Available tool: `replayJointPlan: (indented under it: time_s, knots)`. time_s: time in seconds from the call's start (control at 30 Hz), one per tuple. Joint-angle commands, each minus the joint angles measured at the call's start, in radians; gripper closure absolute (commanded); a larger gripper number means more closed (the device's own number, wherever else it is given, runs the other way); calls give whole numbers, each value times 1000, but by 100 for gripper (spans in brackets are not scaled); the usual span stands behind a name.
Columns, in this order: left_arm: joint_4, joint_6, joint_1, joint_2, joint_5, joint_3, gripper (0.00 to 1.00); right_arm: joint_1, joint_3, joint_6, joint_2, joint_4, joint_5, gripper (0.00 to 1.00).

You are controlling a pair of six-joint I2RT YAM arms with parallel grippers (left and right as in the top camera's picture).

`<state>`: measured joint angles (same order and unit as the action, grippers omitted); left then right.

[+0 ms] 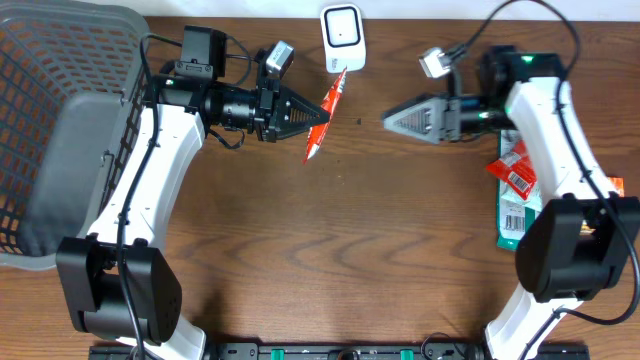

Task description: Scan the item barcode

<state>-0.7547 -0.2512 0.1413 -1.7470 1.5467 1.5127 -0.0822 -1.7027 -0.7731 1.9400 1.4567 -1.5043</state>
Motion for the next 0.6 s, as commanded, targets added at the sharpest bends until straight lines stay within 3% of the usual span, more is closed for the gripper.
replayJointPlan:
  time_s: [0.0,0.4,0.57]
  knots:
    - [0,-6,3,2,24,-4,92,-64,-17,-37,-12,-71,-55,48]
    - [2,-9,2,2,24,-3,92,-130,-18,650,-12,-640,-55,47]
    - [14,-9,2,2,24,-4,92,-160,-18,812,-12,-784,-55,50]
